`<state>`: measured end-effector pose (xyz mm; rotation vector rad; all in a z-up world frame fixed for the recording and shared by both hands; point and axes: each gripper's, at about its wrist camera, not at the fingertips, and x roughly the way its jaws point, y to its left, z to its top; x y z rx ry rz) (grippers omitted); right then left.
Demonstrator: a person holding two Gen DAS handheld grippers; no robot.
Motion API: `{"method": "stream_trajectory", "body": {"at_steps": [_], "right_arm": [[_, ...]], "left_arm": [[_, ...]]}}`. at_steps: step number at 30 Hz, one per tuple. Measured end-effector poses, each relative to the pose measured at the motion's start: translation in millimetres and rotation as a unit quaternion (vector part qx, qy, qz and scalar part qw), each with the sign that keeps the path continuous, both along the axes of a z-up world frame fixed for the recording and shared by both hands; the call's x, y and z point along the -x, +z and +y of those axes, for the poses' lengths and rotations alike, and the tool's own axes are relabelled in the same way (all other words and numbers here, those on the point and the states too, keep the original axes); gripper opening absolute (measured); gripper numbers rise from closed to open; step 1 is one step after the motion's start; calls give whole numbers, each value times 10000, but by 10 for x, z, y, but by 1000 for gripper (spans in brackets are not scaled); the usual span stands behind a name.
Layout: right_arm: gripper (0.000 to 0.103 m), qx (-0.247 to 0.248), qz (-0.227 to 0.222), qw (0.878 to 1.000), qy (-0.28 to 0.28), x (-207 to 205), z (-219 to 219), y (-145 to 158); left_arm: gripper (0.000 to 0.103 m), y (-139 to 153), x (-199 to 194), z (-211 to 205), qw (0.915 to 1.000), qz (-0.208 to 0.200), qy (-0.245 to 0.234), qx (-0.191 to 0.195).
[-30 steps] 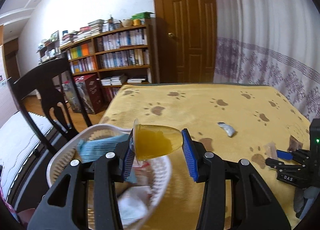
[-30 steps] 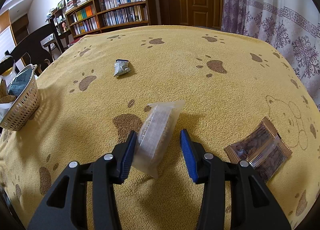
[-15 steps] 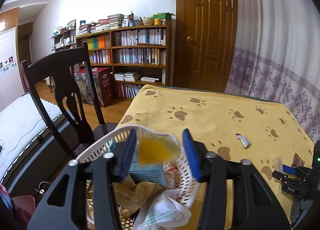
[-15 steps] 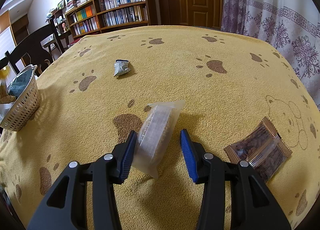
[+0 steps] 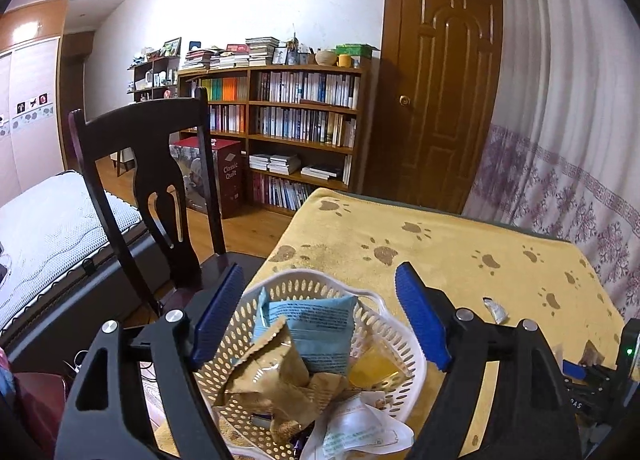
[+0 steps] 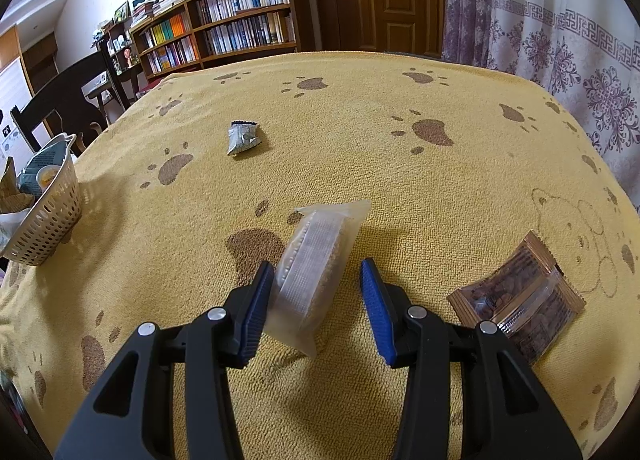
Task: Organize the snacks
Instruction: 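Lift the open left tool out of the basket, then carry the clear wrapped pastry into the basket and open the right tool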
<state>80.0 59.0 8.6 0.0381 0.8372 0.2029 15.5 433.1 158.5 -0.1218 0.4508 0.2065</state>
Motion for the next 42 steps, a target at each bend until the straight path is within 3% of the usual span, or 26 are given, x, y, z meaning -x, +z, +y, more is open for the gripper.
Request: {"method": "stream_trajectory", "body": {"at_steps": [14,21,24,33,42], "right_arm": [[48,434,108,9977,-501,-132,177,18],[32,592,73,9965,-593,-147,274,41],[27,506,34,9968,-620,-120,288,91],[27,79,-317,9987,-399,8,452,433],[27,-552,-490,9964,420,103,1038,873]], "left_arm": [[88,126,129,144,9995,-228,38,196],[88,156,155,221,9992,-280,88,273],[89,174,167,248,9990,-307,113,312],[89,211,211,300,9983,-391,165,395],[89,250,276,401,9969,-506,289,520]]}}
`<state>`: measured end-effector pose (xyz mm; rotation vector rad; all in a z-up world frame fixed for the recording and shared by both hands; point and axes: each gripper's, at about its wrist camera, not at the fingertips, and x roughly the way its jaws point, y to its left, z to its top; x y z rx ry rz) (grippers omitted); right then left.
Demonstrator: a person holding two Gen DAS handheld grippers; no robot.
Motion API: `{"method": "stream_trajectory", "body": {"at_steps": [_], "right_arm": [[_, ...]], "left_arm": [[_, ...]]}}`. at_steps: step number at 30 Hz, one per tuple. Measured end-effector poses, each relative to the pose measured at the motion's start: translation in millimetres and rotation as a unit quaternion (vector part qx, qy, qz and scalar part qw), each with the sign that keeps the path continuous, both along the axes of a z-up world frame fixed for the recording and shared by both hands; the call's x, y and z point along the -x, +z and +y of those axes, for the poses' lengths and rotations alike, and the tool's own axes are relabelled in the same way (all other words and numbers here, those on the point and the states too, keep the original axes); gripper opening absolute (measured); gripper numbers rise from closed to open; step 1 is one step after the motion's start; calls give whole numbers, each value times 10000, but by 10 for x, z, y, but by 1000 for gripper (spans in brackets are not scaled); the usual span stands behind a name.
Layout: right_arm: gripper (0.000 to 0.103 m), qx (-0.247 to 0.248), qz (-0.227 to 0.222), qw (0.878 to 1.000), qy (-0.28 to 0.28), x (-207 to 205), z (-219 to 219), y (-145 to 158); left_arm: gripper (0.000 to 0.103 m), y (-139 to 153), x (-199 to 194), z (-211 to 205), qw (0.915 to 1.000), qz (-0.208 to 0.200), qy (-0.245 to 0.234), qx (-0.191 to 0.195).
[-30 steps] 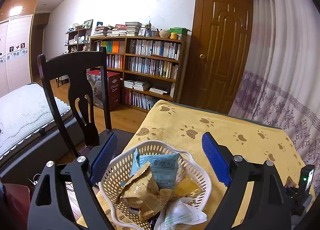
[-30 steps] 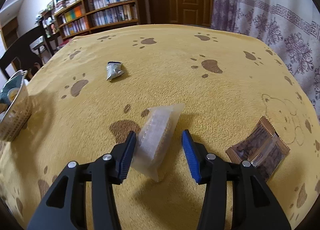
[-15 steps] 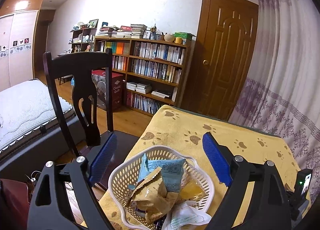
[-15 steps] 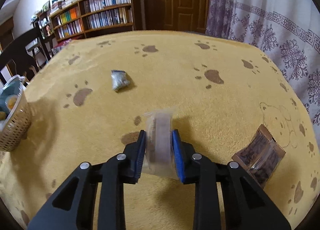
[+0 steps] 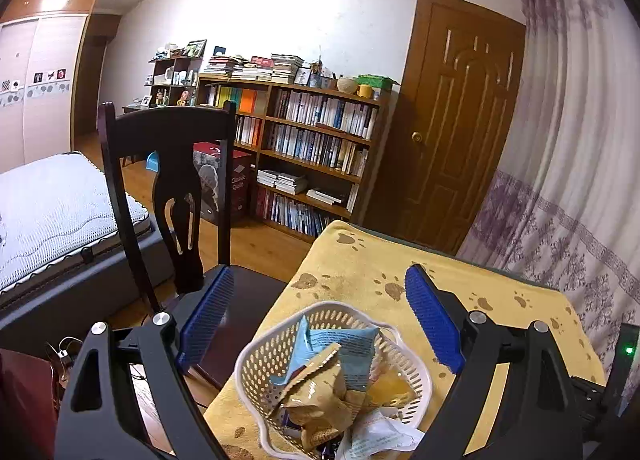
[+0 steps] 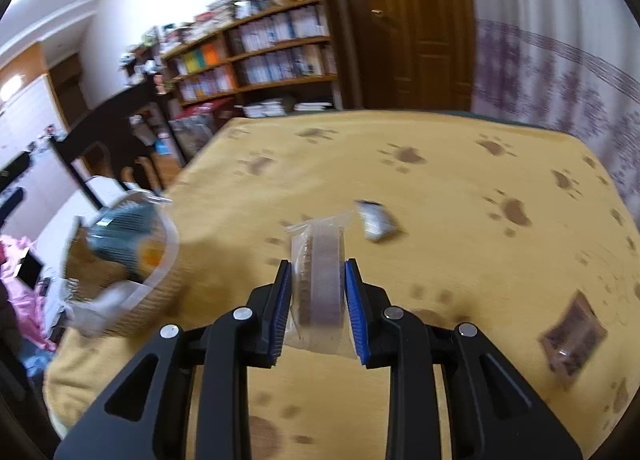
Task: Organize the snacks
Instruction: 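Carry the clear wrapped pastry into the basket and open the right tool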
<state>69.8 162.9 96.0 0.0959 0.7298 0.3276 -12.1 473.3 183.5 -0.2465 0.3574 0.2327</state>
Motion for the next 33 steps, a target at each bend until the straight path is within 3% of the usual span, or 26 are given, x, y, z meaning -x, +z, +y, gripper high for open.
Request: {"method": "stream_trajectory", "body": {"at_steps": [9,19,25,33], "right_arm": [[27,-320,2,9959,840,22,784,274],[27,-793,505,9848,1459,-81,1481,252],[28,-1315,1065,9744,1479,-255,1532,78],[29,-1231,1031,9763,1454,-190,1501,40]], "left_arm": [[89,48,46,46,9999,-97,51,14],[89,71,112,128,9996,-210,-18,161],[89,90,129,172,9994,-255,19,239],[89,93,130,177,9994,-253,0,229]]}}
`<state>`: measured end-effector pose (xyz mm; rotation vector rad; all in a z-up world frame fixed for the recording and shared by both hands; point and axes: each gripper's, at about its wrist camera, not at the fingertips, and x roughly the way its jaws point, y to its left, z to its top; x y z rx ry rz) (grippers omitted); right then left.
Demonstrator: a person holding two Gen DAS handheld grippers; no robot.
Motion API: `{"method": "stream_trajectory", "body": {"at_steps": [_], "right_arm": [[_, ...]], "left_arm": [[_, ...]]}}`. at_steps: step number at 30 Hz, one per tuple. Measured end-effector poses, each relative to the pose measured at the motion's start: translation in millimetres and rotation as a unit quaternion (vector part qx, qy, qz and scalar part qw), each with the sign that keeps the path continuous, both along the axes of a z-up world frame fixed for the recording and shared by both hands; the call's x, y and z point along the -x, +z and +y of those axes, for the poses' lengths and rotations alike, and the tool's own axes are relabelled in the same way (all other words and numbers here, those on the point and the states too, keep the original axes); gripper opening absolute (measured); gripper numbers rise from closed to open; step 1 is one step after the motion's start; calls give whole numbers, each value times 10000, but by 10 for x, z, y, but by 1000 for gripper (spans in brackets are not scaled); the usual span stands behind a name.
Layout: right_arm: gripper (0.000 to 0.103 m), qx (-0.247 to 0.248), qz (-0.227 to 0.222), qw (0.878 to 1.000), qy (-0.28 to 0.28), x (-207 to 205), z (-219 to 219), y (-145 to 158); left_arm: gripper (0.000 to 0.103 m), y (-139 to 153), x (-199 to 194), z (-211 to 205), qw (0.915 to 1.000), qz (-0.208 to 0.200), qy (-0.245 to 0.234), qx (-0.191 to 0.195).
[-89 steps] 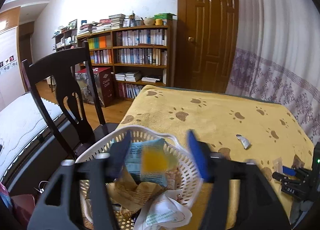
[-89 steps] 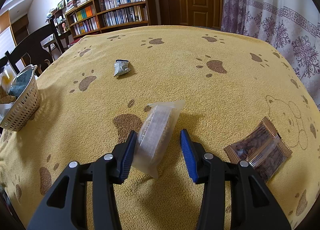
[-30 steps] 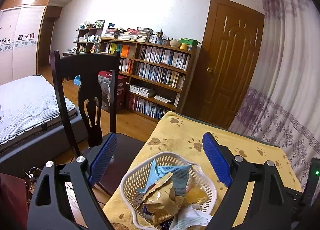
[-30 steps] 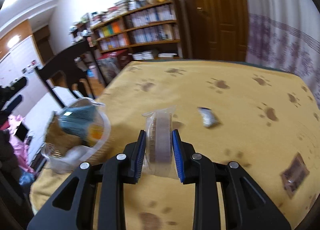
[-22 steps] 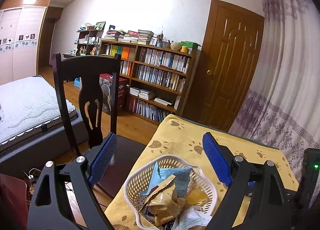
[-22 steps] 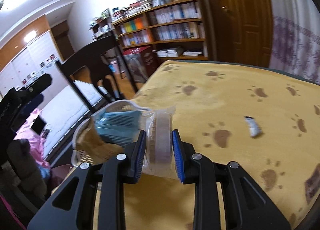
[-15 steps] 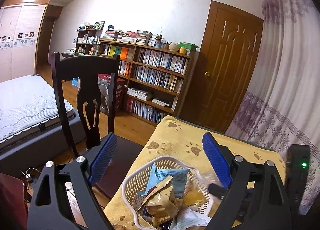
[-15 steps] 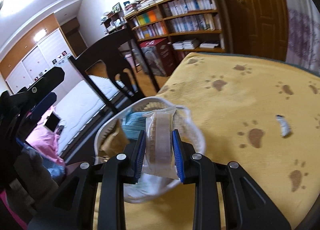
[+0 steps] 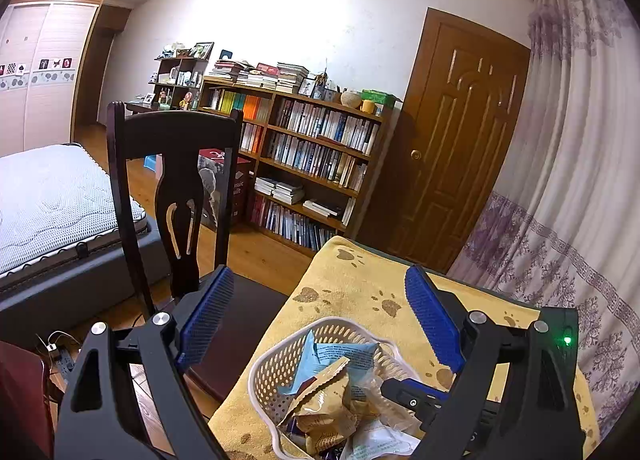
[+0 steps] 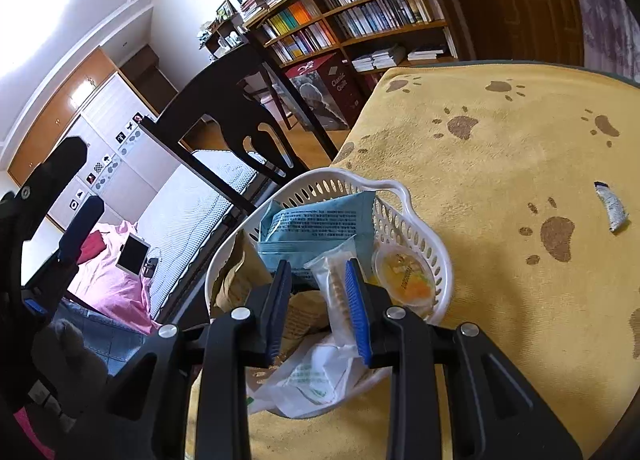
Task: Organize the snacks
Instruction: 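Carry the clear wrapped pastry into the basket and open the right tool, then move the open right tool over the brown cookie packet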
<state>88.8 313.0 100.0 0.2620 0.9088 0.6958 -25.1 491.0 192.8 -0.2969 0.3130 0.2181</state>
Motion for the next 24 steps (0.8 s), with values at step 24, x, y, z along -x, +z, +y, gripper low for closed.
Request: {"method": "stream_trajectory", "body": {"at_steps": [24], "right_arm": [[52,514,-735,9928,-798,212,-509,12]], "left_arm": [[94,31,-13,-159,9999,15,-124,-59]]}}
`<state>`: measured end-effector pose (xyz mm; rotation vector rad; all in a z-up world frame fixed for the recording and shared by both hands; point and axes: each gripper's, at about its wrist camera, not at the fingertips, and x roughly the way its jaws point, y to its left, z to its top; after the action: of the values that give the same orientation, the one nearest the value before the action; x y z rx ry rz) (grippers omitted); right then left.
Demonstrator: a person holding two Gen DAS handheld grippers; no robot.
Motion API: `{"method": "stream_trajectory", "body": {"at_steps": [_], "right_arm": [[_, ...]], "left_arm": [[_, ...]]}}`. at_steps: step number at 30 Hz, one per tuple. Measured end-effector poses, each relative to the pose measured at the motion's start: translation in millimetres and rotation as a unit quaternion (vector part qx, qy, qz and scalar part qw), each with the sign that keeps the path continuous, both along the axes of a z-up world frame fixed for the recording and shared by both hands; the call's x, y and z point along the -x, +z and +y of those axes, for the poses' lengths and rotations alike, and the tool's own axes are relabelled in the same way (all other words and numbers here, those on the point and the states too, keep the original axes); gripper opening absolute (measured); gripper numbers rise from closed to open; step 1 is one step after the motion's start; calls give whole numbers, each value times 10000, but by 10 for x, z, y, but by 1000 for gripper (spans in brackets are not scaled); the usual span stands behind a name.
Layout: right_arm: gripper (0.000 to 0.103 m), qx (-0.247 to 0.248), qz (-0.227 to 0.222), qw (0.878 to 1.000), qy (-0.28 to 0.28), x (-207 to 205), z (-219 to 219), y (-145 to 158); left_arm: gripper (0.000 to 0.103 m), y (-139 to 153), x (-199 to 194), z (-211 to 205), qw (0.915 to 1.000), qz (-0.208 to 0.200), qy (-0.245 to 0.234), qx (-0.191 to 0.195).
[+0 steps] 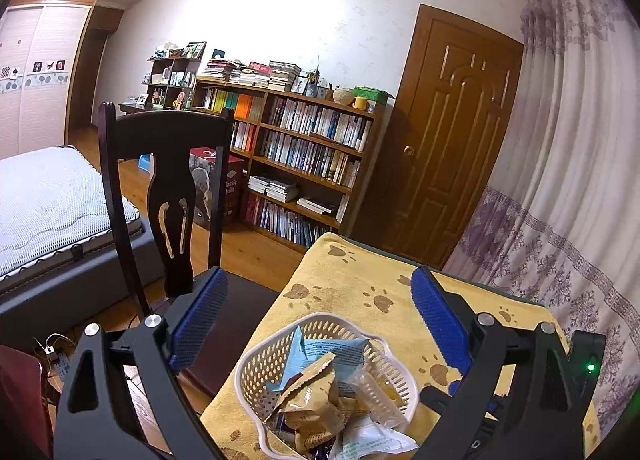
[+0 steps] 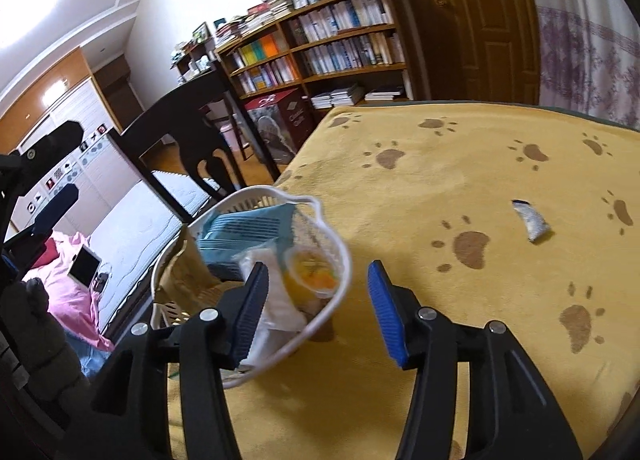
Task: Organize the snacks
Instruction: 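Move the open right tool over the brown cookie packet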
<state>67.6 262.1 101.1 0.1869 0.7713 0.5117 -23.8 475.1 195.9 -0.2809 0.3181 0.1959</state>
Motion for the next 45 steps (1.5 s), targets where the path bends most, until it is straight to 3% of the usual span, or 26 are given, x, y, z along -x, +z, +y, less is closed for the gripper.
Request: {"method": "stream_trajectory", "body": {"at_steps": [7,12,30,45], "right_arm": [[65,-15,-45,9992,-404,58,-307,-46],[69,-40,64,9971,-755,82,-570,-132],[70,-12,381,9807,-1919,177,-1522,-432],[76,64,365,9544,-2962,360,-2428,-536]], "left_arm": [[98,-7,-37,-101,9998,14,-8,-202],[100,-37,-69,-165,9993,81,47,-365],[100,-92,-121,-473,9965,166,-102,-810],[100,-157,-156,-744,9926,244,-348,-1134]]}}
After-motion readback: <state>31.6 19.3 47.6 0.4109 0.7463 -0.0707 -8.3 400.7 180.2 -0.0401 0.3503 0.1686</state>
